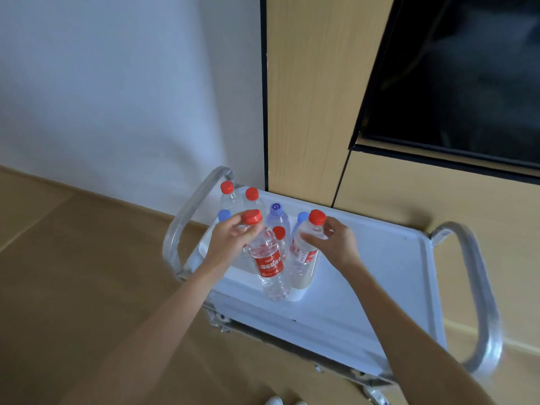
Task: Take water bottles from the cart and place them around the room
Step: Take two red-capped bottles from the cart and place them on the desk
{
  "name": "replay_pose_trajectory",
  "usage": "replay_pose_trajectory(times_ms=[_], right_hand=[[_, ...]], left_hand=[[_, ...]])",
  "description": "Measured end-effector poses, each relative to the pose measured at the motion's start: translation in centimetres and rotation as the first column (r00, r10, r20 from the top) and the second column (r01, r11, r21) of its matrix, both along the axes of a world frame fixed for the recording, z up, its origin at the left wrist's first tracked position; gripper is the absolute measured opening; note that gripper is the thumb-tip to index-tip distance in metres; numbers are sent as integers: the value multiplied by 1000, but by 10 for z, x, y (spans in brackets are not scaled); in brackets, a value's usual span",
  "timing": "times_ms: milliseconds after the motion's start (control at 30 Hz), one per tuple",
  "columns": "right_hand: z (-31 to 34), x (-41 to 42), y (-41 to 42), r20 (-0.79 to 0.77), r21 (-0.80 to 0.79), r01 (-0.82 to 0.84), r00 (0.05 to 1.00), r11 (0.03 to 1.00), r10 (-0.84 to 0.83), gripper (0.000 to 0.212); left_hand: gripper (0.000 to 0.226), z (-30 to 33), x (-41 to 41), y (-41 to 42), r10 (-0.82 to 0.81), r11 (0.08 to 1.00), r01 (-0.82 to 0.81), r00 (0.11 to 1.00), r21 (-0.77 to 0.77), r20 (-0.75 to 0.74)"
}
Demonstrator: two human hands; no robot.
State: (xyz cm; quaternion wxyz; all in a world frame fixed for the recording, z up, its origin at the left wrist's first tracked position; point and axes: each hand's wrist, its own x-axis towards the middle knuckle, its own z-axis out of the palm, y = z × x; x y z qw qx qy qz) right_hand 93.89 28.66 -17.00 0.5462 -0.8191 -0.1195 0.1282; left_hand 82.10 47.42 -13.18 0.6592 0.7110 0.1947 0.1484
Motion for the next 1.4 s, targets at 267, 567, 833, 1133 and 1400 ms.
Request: replay_pose_trajectory(times_ms=[267,567,833,1133,1400], right_hand=[[42,-17,-27,12,242,144,988,959,-152,35],[77,-60,-120,65,370,346,916,862,-396,28],[92,-114,-255,117,394,566,751,725,-650,35],[95,-199,-453,125,376,764,518,524,-846,37],[84,-269,-610,118,330,888,299,322,-947,47]], left_hand=[[15,23,19,-20,-85,996,87,993,-25,84],[19,36,49,-99,-274,950,282,959,-130,77],[24,60,55,-241,-567,810,575,818,-113,96],[27,70,26,-458,-755,633,763,646,-127,118],[28,64,-7,-638,-858,489,861,503,-137,106]])
